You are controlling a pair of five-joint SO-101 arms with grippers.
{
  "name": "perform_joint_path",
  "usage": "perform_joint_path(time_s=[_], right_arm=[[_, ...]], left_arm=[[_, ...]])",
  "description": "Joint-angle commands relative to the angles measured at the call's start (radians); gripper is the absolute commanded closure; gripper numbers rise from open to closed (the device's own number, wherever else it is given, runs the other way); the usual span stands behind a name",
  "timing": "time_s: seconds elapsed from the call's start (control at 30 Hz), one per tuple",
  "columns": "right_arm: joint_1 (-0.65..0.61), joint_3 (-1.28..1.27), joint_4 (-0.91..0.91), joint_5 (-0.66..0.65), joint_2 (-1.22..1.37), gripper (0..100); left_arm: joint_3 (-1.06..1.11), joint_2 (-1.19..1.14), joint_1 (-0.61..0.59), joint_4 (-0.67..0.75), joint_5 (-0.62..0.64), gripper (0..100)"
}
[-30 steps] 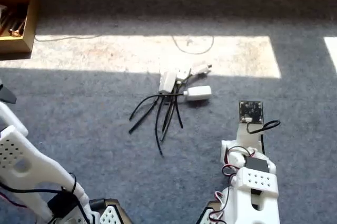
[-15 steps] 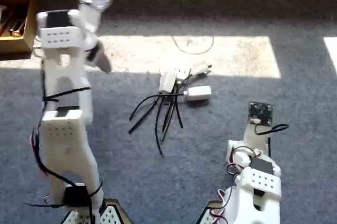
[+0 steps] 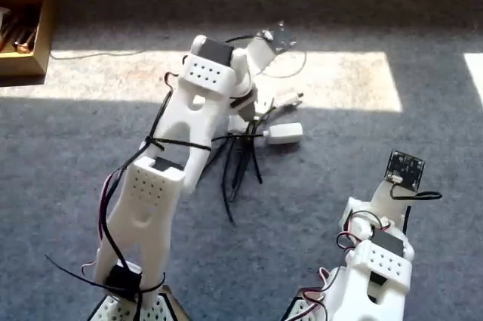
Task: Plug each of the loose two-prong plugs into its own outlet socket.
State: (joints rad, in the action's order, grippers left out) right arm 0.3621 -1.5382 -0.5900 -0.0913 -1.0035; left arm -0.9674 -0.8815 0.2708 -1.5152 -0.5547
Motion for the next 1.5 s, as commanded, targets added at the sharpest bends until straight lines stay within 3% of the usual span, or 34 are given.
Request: perform_joint_path(time_s=[0.0, 0.13, 0.37, 0.83, 0.97, 1.1, 1.17, 1.47], right_arm=[[-0.012, 0.036, 0.016, -0.008, -0.012, 93.7], [-0.013, 0.033, 0.016, -0.008, -0.012, 93.7], [-0.053, 0.030, 0.016, -0.008, -0.012, 93.7], [-0.061, 0.030, 0.016, -0.008, -0.012, 93.7], [-0.062, 0.028, 0.018, -0.035, -0.012, 93.7], [-0.062, 0.028, 0.018, -0.038, -0.012, 93.7], [-0.062, 0.028, 0.018, -0.040, -0.012, 93.7], [-0.081, 0.027, 0.018, -0.041, -0.012, 93.7]], left_arm=[[-0.013, -0.079, -0.024, 0.064, -0.011, 77], [-0.013, -0.128, -0.051, 0.094, -0.009, 77], [-0.096, -0.087, -0.163, -0.003, -0.008, 77], [-0.150, -0.079, -0.110, -0.040, -0.003, 77], [-0.265, -0.048, -0.077, -0.049, 0.095, 71], [-0.380, -0.015, -0.056, -0.184, 0.132, 70], [-0.407, -0.018, -0.064, -0.241, 0.153, 70], [-0.406, -0.143, -0.194, -0.244, 0.176, 70]])
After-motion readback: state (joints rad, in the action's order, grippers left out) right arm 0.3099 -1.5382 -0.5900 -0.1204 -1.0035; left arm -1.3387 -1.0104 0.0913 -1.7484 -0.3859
